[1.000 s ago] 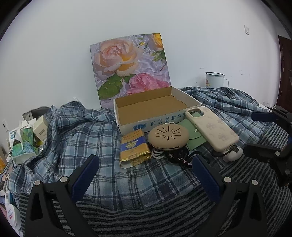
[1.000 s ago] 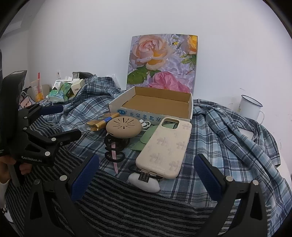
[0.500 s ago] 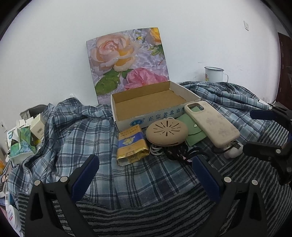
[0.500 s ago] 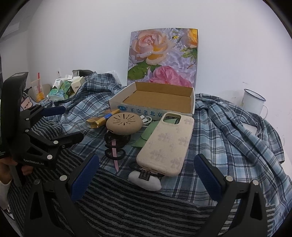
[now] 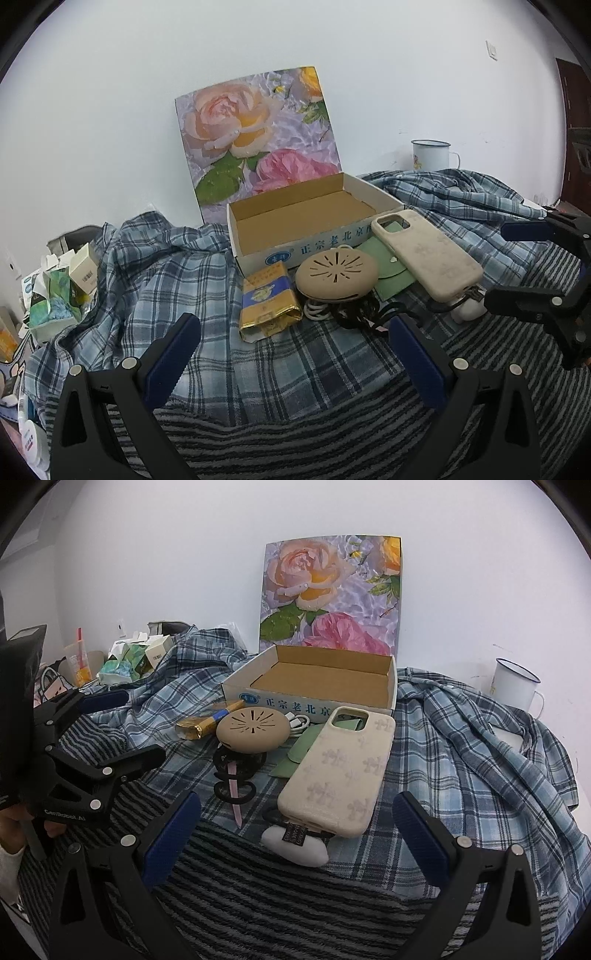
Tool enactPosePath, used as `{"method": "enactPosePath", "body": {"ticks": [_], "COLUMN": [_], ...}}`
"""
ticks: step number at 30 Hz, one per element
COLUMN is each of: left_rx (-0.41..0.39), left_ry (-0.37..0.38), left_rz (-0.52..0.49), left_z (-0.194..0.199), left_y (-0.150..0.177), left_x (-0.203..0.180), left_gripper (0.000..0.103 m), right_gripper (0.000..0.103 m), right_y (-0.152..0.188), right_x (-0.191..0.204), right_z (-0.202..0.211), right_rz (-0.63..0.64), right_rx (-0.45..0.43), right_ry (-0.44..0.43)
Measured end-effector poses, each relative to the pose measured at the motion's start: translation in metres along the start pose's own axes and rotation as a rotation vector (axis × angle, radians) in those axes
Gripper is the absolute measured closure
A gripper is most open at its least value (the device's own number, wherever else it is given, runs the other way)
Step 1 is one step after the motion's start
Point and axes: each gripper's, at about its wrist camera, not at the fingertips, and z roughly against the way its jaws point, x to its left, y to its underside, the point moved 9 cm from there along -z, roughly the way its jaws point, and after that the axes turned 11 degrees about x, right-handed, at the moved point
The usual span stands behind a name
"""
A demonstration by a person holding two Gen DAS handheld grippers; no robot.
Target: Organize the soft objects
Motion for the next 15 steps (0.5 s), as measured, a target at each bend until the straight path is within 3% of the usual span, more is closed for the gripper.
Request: {"method": "enactPosePath", "body": {"ticks": [15], "left_rx": [0.024], "left_ry": [-0.009], "left_rz": [0.003], "left_z": [-0.0049], "left_y": [0.0008], "left_x": [0.0017], "left_gripper": [0.0], "right_gripper": [0.0], "right_y": [-0.0002], "right_x": [-0.0013], "right_z": [-0.0013], "right_rz": [-0.003], "right_rx": [-0.002], "right_ry": [-0.009]}}
